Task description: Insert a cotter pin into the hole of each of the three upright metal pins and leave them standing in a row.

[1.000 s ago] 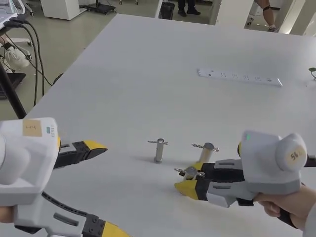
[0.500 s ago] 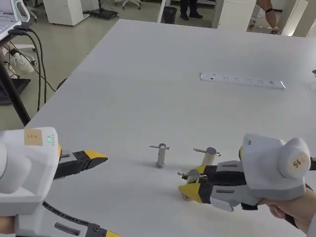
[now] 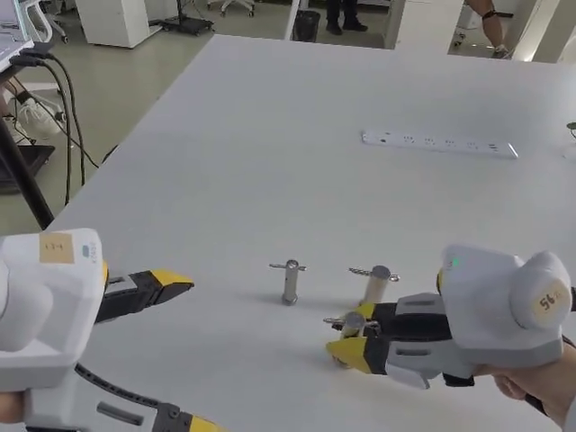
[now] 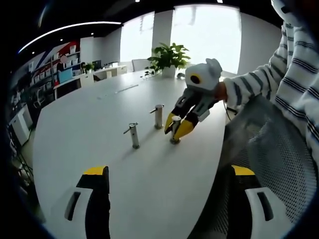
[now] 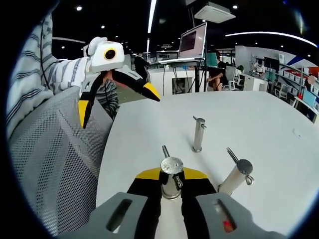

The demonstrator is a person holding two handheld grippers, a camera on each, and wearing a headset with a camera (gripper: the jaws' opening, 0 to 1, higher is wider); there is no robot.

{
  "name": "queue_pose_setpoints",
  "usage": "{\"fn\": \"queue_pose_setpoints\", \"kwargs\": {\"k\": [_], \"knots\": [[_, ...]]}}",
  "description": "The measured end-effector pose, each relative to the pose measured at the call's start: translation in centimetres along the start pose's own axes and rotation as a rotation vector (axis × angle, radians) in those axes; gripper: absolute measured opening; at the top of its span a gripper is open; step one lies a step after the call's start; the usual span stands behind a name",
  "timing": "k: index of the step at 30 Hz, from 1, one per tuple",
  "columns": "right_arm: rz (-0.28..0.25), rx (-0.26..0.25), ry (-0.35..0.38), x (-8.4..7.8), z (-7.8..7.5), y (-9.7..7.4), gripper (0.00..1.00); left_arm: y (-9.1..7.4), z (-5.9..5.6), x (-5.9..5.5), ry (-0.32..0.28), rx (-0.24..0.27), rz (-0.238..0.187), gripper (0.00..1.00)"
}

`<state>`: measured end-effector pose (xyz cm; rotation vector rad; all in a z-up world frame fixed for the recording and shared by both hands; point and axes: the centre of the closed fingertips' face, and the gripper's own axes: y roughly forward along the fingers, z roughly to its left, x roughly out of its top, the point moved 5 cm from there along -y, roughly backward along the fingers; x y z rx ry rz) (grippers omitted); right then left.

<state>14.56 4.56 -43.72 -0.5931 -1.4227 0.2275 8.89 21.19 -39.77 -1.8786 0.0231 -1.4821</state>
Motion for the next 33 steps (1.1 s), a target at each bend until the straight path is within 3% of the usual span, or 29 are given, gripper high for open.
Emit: {"fn": "queue_pose_setpoints", "kwargs": {"k": [9, 11, 19, 33], "knots": [[-0.028, -0.032, 0.025, 0.2, -0.4, -2.1, 0.08, 0.2, -0.3, 0.3, 0.010, -0.008, 0.000, 0.99], [-0.031, -0.039, 0.027, 0.1, -0.5, -2.7, 0.08, 0.2, 0.2, 0.5, 0.046, 0.027, -0.003, 0.96], [-0.028, -0.085, 0.058, -0.7, -1.5, -5.1, 0.08, 0.1, 0.4, 0.9, 0.007, 0.021, -0.020, 0.95], [0.004, -0.186, 0.077, -2.4, -5.8, -8.5, 0.08, 0.3, 0.2, 0.3, -0.020, 0.015, 0.011, 0.96]]}}
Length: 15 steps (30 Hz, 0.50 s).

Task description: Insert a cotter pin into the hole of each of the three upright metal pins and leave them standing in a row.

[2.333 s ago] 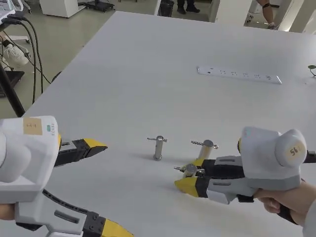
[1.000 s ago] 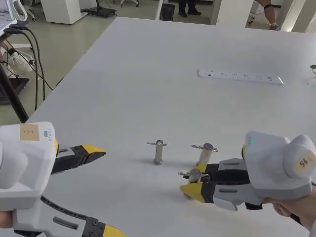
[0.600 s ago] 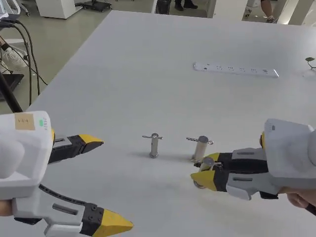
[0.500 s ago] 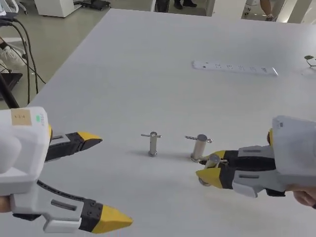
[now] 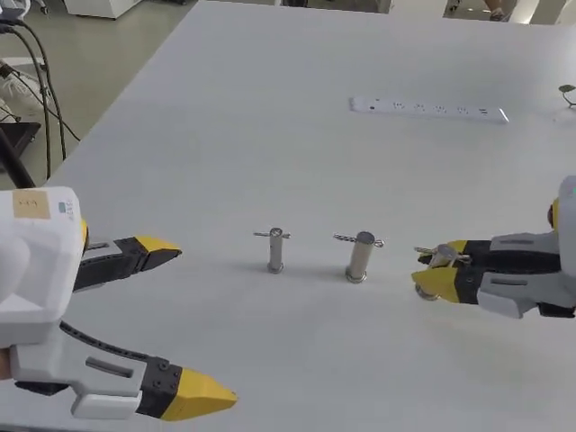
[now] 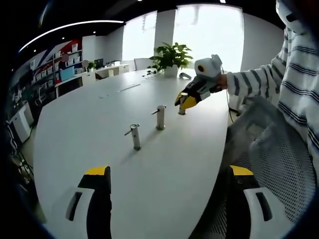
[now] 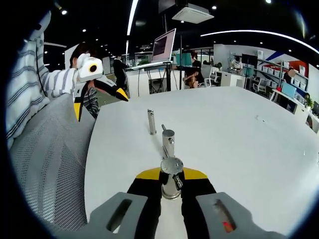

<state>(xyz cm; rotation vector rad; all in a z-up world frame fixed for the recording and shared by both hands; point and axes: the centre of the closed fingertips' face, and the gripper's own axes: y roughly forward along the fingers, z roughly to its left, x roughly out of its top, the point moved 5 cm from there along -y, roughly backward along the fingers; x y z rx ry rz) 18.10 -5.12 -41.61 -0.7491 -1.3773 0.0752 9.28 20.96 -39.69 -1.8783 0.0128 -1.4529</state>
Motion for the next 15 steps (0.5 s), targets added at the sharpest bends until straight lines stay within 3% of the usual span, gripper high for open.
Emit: {"fn": "queue_pose_setpoints", "kwargs": {"k": [9, 15], "knots": [[0.031, 0.004, 0.014, -1.4, -1.6, 0.1, 0.08, -0.1, -0.1, 0.0, -0.020, 0.003, 0.007, 0.95], [0.016, 0.007, 0.034, -1.9, -1.9, 0.4, 0.08, 0.1, -0.2, -0.1, -0.032, 0.005, 0.014, 0.95]]}}
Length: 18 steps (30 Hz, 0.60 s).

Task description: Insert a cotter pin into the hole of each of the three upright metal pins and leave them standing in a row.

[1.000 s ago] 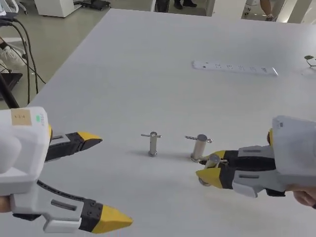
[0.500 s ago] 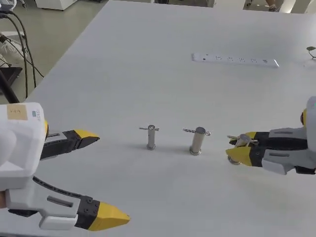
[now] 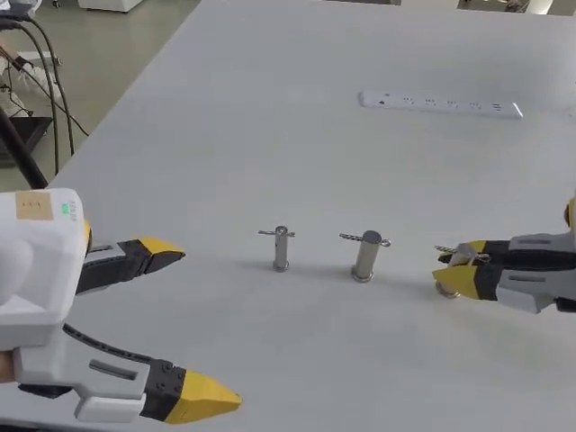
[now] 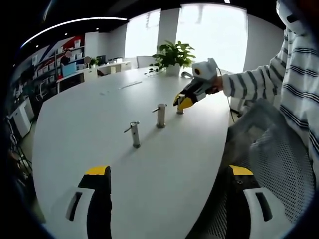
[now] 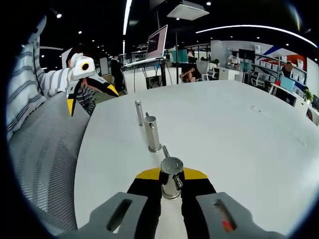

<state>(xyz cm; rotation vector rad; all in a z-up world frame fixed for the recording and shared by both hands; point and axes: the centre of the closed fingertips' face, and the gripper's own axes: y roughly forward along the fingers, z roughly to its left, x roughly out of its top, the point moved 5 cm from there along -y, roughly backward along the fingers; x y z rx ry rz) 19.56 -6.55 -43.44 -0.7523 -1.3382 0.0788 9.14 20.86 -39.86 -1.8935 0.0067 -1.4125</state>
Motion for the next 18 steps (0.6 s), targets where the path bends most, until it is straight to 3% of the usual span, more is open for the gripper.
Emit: {"fn": "queue_pose_setpoints", "kwargs": {"k": [10, 18], "knots": [[-0.033, 0.013, -0.040, 0.19, -0.36, 0.27, 0.08, 0.48, -0.22, 0.18, -0.039, 0.005, -0.018, 0.95], [-0.053, 0.034, -0.031, 0.07, -0.61, 0.64, 0.09, 0.91, -0.73, 0.07, -0.045, -0.005, -0.012, 0.95]]}}
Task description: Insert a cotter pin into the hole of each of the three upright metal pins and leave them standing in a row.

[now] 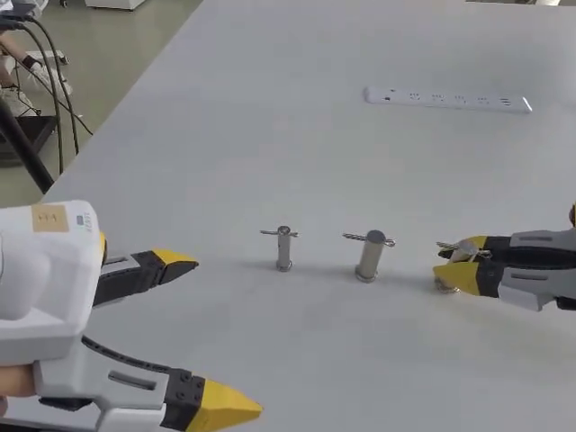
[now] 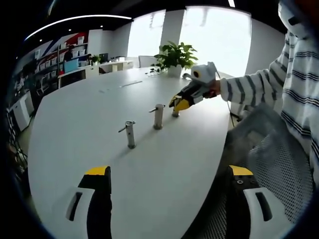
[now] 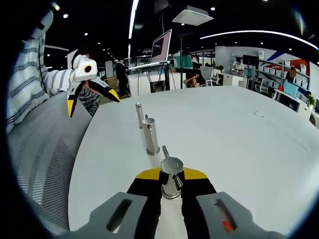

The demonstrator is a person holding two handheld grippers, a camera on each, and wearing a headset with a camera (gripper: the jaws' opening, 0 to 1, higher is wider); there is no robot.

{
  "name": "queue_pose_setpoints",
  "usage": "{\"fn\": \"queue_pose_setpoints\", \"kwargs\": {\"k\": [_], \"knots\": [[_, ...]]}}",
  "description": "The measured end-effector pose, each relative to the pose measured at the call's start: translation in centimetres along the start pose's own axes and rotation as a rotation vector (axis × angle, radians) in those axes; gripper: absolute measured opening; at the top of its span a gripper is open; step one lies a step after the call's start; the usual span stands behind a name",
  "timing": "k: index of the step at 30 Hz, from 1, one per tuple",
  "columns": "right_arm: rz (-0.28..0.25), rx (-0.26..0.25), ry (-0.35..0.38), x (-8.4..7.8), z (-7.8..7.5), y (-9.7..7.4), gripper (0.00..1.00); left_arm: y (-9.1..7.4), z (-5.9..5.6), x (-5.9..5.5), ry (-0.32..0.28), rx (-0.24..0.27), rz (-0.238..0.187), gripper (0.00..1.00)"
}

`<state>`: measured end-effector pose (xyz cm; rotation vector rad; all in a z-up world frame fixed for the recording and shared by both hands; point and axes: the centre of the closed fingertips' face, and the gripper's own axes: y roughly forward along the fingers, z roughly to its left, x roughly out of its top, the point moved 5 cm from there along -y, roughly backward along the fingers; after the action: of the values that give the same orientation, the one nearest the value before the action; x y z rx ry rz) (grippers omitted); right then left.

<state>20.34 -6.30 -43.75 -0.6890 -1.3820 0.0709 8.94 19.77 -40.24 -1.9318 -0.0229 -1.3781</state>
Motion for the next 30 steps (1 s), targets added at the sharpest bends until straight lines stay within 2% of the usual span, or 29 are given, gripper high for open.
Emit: {"fn": "queue_pose_setpoints", "kwargs": {"k": [15, 24, 30], "knots": [[-0.013, 0.014, -0.010, 0.09, -0.05, 0.32, 0.09, 0.20, 0.12, 0.17, -0.014, 0.005, -0.006, 0.94], [-0.045, 0.004, 0.036, -0.07, 0.00, 0.36, 0.11, 0.54, -0.12, 0.12, -0.018, -0.004, -0.001, 0.94], [-0.068, 0.025, 0.089, 0.20, 0.52, 0.16, 0.24, 0.66, 0.05, 0.13, -0.021, -0.001, -0.004, 0.94]]}}
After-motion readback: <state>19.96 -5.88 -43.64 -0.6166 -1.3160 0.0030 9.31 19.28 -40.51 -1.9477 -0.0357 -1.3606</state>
